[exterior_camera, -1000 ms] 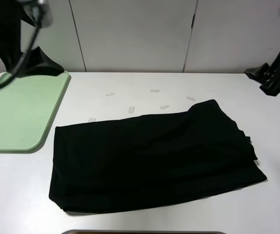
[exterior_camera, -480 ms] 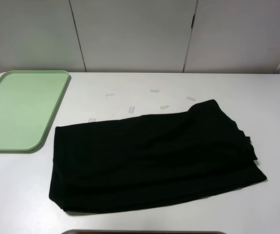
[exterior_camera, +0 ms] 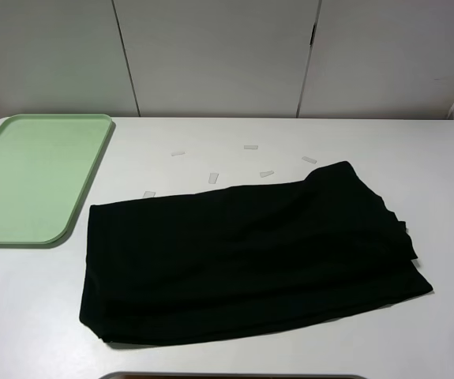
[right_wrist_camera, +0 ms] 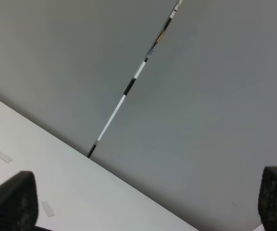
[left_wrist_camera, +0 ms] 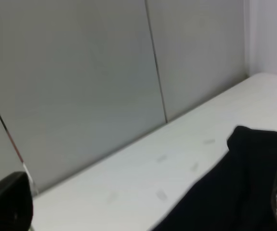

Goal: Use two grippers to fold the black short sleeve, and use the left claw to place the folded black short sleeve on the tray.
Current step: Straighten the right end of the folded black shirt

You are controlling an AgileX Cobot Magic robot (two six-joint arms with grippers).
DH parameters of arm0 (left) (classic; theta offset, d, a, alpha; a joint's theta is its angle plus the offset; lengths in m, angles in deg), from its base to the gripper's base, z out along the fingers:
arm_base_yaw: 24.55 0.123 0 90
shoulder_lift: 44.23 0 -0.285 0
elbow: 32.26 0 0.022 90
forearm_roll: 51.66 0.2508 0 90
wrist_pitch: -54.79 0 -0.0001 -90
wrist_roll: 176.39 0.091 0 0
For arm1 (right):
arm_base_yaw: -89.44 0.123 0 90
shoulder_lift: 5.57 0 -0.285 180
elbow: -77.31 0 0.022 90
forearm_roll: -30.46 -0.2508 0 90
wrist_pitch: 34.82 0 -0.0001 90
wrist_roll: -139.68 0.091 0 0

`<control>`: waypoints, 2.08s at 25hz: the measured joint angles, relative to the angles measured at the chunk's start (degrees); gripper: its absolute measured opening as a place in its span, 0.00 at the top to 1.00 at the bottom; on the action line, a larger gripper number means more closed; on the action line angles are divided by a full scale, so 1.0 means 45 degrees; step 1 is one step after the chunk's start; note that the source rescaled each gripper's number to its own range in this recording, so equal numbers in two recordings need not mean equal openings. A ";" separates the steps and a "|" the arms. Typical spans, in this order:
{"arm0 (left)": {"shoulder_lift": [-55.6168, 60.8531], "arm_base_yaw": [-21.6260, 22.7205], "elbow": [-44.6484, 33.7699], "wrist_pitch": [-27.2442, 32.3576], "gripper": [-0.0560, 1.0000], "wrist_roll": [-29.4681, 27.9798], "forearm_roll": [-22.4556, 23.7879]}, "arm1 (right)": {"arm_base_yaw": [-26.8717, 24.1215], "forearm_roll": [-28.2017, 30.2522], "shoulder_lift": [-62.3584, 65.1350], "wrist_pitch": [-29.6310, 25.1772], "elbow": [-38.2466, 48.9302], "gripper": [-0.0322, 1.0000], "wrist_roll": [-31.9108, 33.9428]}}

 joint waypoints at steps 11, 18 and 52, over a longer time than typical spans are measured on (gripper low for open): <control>0.1384 0.0000 0.0123 0.5902 0.00 -0.3318 0.1870 | 0.0000 -0.0276 0.0000 0.0000 0.0000 0.00 0.0000; 0.1422 0.0000 -0.0121 0.7390 0.00 -0.4276 0.2619 | 0.0000 -0.0730 0.0000 0.0000 0.0000 0.00 0.0044; 0.1422 0.3973 -0.0169 0.7390 0.00 -0.4609 0.2814 | 0.0000 -0.7173 0.0000 -0.7104 0.0013 0.00 0.2999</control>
